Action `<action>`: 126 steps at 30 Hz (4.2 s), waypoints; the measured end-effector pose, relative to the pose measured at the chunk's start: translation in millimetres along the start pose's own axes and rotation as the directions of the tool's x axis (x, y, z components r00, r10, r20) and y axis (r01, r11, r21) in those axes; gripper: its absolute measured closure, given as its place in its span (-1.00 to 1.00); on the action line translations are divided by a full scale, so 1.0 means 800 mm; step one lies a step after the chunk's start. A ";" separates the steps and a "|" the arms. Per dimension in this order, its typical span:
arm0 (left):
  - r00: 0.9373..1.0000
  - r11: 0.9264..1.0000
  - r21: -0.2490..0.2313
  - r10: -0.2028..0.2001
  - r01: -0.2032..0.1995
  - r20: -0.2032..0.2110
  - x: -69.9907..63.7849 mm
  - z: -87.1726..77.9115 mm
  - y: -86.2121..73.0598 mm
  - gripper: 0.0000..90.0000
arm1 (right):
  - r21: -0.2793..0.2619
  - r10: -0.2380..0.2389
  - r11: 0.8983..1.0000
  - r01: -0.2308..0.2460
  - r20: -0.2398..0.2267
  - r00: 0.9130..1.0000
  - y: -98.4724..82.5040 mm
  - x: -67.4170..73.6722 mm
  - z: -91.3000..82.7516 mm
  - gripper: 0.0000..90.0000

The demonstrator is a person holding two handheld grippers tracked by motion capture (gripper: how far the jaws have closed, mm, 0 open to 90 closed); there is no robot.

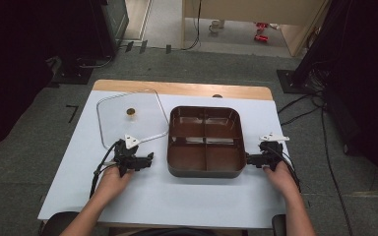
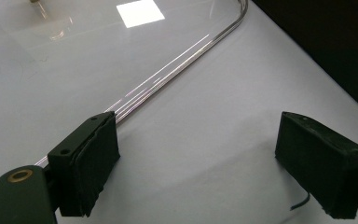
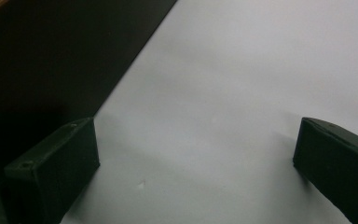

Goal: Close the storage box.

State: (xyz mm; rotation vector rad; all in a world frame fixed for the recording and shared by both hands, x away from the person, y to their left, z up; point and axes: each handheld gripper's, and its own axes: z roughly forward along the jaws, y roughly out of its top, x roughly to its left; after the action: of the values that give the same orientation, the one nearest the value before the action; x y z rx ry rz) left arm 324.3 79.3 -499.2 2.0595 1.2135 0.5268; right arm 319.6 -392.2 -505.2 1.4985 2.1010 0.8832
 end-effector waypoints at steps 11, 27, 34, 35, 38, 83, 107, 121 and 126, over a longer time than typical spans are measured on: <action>1.000 1.000 0.000 0.001 -0.001 -0.001 0.000 0.000 0.000 -0.70 | -0.001 -0.001 1.000 0.001 0.000 1.000 0.000 0.000 0.000 -1.00; 1.000 1.000 0.000 0.001 -0.001 -0.002 0.000 0.000 0.000 -0.70 | 0.000 -0.001 1.000 0.001 0.000 1.000 0.000 0.000 0.000 -1.00; 1.000 1.000 0.000 0.001 -0.001 -0.002 0.000 0.000 0.000 -0.70 | 0.000 -0.001 1.000 0.001 0.000 1.000 0.000 0.000 0.000 -1.00; 1.000 1.000 0.000 0.002 -0.002 -0.002 0.000 0.000 0.000 -0.70 | 0.000 -0.001 1.000 0.001 0.000 1.000 0.000 0.000 0.000 -1.00; 1.000 1.000 0.000 0.002 -0.002 -0.002 0.000 0.000 0.000 -0.70 | 0.000 -0.001 1.000 0.001 0.000 1.000 0.000 0.000 0.000 -1.00; 0.974 0.996 0.070 0.044 -0.062 0.223 0.035 -0.033 0.043 -0.62 | -0.001 -0.001 1.000 0.001 0.000 1.000 0.000 0.000 0.000 -1.00; 0.981 0.996 0.057 0.051 -0.062 0.187 0.064 -0.014 0.082 -0.45 | -0.002 -0.001 1.000 0.001 0.000 1.000 0.000 0.000 0.000 -1.00; 0.983 0.998 0.042 0.028 -0.037 0.182 0.093 0.001 0.103 -0.41 | -0.002 -0.001 1.000 0.001 0.000 1.000 0.000 0.000 0.000 -1.00; 0.987 0.998 0.041 0.031 -0.038 0.160 0.101 0.012 0.108 -0.41 | -0.002 0.000 1.000 0.000 0.000 1.000 0.000 0.000 0.000 -1.00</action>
State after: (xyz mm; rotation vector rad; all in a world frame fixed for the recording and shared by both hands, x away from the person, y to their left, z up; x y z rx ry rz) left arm 421.4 117.7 -442.3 2.1191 1.1066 0.3458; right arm 319.6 -392.1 -505.3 1.4972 2.0999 0.8848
